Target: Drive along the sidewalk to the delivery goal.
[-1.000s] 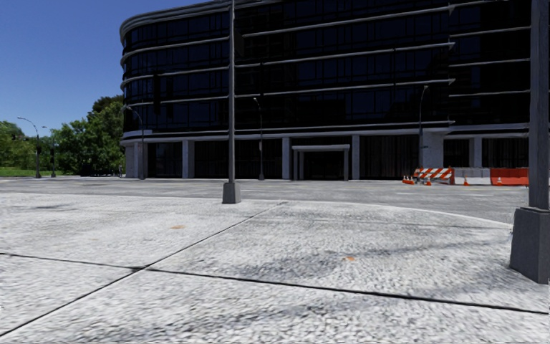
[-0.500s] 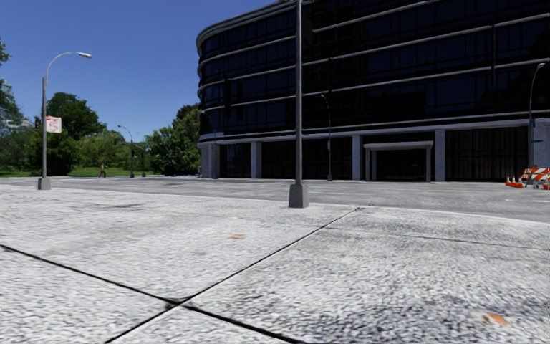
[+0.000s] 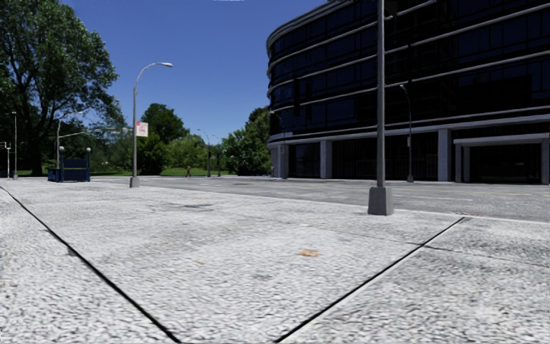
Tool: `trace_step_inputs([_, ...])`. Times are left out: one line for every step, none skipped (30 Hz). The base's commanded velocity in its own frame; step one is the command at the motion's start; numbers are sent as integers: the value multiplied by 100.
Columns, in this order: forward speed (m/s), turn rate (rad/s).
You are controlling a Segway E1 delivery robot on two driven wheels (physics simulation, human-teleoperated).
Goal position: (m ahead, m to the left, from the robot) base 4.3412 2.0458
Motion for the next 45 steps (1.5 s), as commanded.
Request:
trace_step_inputs([135, 60])
trace_step_inputs([135, 60])
trace_step_inputs([135, 60])
trace_step_inputs([135, 60])
trace_step_inputs([135, 60])
trace_step_inputs([135, 60])
trace_step_inputs([135, 60])
trace_step_inputs([135, 60])
trace_step_inputs([135, 60])
trace_step_inputs([135, 60])
trace_step_inputs([135, 60])
trace_step_inputs([135, 60])
trace_step_inputs([135, 60])
trace_step_inputs([135, 57])
trace_step_inputs([135, 57])
trace_step_inputs([135, 56])
trace_step_inputs([135, 55])
trace_step_inputs([135, 55])
trace_step_inputs([135, 55])
trace_step_inputs([135, 55])
trace_step_inputs([135, 55])
trace_step_inputs([135, 55])
trace_step_inputs([135, 55])
trace_step_inputs([135, 55])
trace_step_inputs([135, 55])
trace_step_inputs([135, 55])
trace_step_inputs([135, 55])
trace_step_inputs([135, 55])
trace_step_inputs([135, 55])
trace_step_inputs([135, 55])
trace_step_inputs([135, 53])
trace_step_inputs([135, 42])
trace_step_inputs([135, 0])
trace_step_inputs([135, 0])
trace_step_inputs([135, 0])
trace_step_inputs([135, 0])
trace_step_inputs([135, 0])
trace_step_inputs([135, 0])
trace_step_inputs([135, 0])
trace_step_inputs([135, 0])
trace_step_inputs([135, 0])
trace_step_inputs([135, 0])
trace_step_inputs([135, 0])
trace_step_inputs([147, 0])
trace_step_inputs([200, 0])
